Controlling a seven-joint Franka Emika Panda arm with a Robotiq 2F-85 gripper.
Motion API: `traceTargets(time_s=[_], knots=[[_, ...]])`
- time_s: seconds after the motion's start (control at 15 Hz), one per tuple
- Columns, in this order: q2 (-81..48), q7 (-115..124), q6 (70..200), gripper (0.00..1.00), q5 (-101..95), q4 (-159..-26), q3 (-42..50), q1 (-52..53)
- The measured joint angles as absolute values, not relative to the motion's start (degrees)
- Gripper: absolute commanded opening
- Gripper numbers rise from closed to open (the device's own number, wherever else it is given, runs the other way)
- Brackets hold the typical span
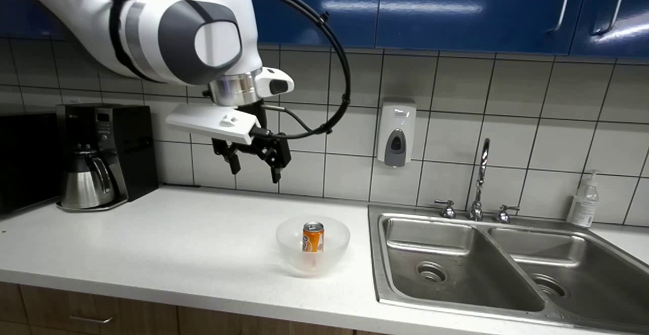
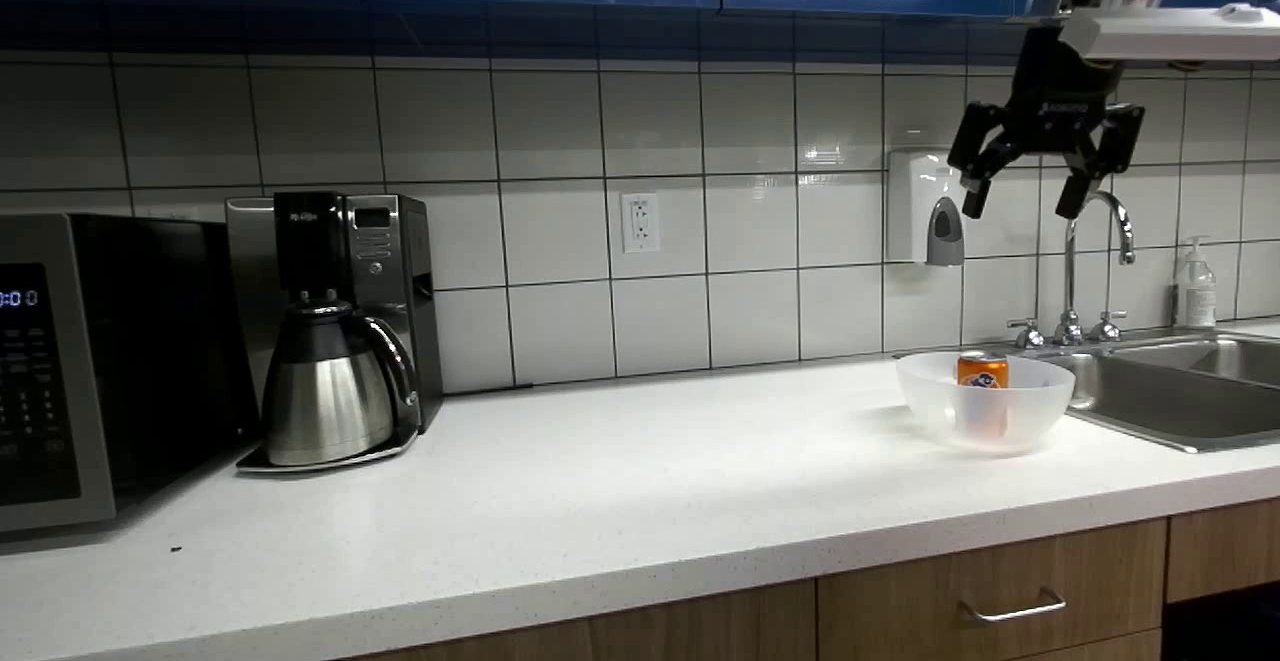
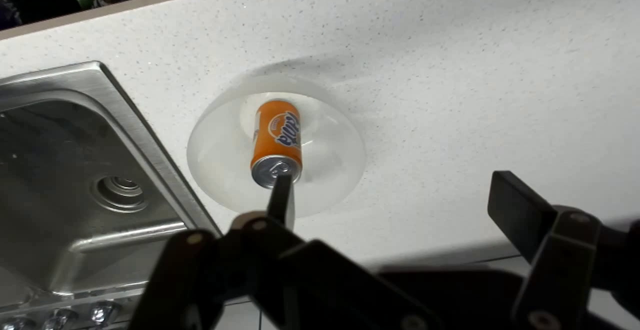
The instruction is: Remove the can from the bowl
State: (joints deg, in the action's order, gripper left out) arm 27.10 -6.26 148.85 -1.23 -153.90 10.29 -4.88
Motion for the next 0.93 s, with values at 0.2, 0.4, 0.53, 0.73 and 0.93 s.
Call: traceTargets(time_s=[0.2, 0.4, 0.53, 0.73, 0.93], knots=[[22.7, -6.3, 154.8, 1.0, -1.1, -153.8, 12.7, -5.6], [18.1, -6.3, 160.1, 1.0, -0.5, -153.1, 14.5, -5.6], [14.9, -6.3, 162.5, 1.0, 0.4, -152.1, 15.3, -5.6], [10.1, -6.3, 165.4, 1.0, 0.9, -150.3, 15.6, -5.9], [5.3, -6.1, 167.9, 1.0, 0.9, -148.2, 15.6, -6.2]])
